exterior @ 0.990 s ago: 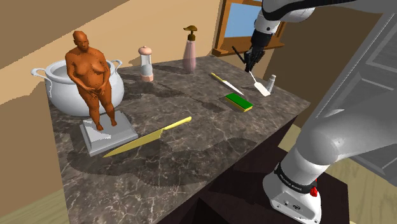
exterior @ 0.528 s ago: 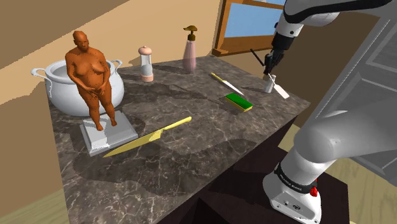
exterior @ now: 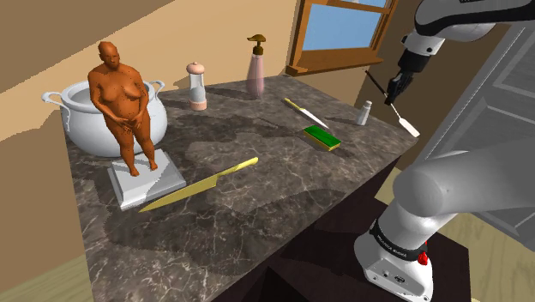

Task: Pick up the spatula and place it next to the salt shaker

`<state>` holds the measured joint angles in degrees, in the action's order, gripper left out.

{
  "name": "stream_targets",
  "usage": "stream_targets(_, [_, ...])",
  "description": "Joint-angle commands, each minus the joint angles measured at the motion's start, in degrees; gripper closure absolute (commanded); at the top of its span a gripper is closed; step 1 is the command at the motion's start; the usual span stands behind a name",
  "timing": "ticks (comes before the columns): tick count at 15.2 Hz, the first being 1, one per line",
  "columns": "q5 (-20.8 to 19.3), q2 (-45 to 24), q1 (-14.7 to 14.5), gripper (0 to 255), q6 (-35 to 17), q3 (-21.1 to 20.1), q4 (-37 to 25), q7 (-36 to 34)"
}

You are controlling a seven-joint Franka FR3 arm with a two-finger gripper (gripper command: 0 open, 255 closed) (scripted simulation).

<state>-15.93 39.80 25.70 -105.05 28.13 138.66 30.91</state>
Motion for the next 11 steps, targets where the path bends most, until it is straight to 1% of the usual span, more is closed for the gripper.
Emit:
stream_targets(1, [-1.0,0.0,0.8,255,-0.5,1.8,0.2,2.0])
stream_targets(11, [-2.7,-1.2,1.2,255,-8.4,4.2,6.9,1.9])
